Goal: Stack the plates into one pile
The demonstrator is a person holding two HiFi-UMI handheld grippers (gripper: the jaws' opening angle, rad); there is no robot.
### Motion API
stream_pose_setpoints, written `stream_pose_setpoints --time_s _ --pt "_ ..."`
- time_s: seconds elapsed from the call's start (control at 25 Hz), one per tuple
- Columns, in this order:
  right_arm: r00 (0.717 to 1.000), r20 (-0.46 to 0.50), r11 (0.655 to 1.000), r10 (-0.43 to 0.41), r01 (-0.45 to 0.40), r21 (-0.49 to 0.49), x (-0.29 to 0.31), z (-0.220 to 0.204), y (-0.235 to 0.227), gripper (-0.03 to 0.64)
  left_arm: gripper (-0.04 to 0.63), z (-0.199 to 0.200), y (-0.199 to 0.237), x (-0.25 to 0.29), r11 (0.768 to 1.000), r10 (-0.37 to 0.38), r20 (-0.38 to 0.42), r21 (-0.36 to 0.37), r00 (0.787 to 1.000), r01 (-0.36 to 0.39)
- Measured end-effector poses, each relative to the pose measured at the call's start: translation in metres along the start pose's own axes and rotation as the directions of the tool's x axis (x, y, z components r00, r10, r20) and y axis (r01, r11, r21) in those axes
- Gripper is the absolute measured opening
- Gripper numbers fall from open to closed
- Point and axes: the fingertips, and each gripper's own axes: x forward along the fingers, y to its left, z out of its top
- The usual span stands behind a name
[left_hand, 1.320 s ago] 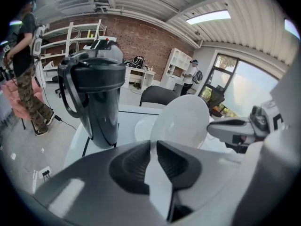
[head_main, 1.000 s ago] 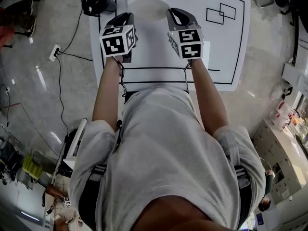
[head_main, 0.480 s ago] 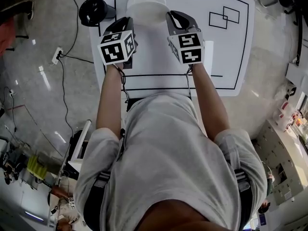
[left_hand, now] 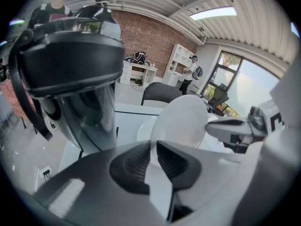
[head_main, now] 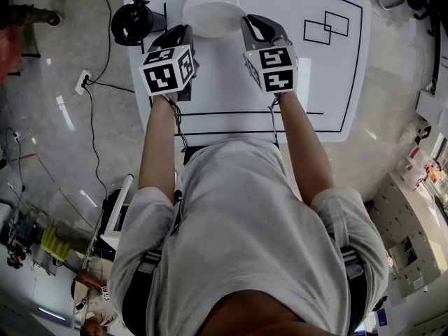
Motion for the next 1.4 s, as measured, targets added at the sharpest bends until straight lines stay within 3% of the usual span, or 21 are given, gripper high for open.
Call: stream_pose_setpoints --time_s 0.96,1.4 --pt "0.999 -0.043 0.999 0.024 -0.023 0.034 0.033 -0.017 -0.011 0.037 0.044 -0.003 0.008 0.028 0.999 0.023 -0.014 -0.033 1.000 -0.024" --pt "0.997 -0.073 0.999 0.031 -0.031 -0.008 0.047 -0.022 -0.010 0.044 0.048 -0.006 0.016 0.033 0.999 0.029 -0.017 -0.031 0.999 -0.030"
